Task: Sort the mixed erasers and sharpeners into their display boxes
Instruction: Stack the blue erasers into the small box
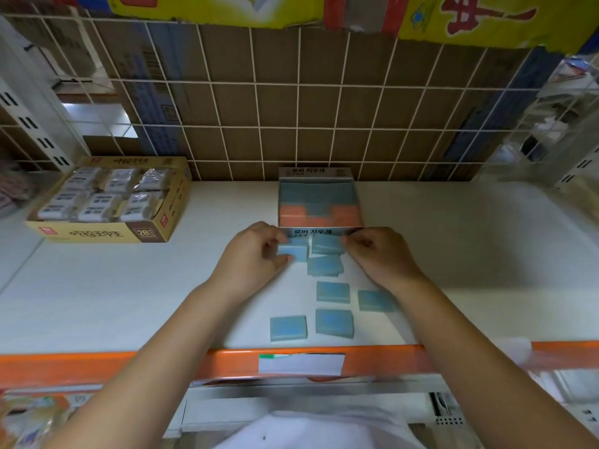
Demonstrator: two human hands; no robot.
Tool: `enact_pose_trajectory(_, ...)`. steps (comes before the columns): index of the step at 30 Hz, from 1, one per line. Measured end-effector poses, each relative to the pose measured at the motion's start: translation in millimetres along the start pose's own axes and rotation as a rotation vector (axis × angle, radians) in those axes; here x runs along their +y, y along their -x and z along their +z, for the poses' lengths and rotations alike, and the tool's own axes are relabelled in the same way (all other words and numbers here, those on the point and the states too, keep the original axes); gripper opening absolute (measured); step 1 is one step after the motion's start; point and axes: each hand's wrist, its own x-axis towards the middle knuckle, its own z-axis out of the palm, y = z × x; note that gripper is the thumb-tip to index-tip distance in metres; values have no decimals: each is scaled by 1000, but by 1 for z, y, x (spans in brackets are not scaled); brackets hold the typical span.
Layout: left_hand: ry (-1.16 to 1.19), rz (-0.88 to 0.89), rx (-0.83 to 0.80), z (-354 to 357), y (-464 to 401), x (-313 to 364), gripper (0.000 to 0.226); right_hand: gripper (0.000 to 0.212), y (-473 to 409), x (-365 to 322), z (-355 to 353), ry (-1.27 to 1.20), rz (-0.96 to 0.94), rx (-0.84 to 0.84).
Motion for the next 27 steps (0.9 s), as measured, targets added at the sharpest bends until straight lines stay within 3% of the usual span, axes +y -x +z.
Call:
enact_pose_trajectory(4, -30, 17, 57, 6, 0, -3, 29, 18, -2, -1, 4, -61, 1, 2)
enact_pose_trajectory(6, -17, 1, 71, 6, 1, -4, 26, 6, -2, -2, 1, -131, 1, 25)
enact_pose_trajectory(8, 36, -30, 69, 4, 1, -5, 18, 8, -1, -1, 0, -186, 16, 30)
enact_pose_trajectory(16, 627, -149, 37, -22, 12, 24, 20, 3, 18, -18, -20, -492, 55, -2)
enact_pose_trajectory(20, 833, -119, 45, -35, 22, 41, 23, 10, 30, -26, -31, -625, 6, 21)
enact_pose_trajectory(27, 839, -59, 70, -40, 34, 50, 25, 26, 44, -28, -36, -737, -108, 10)
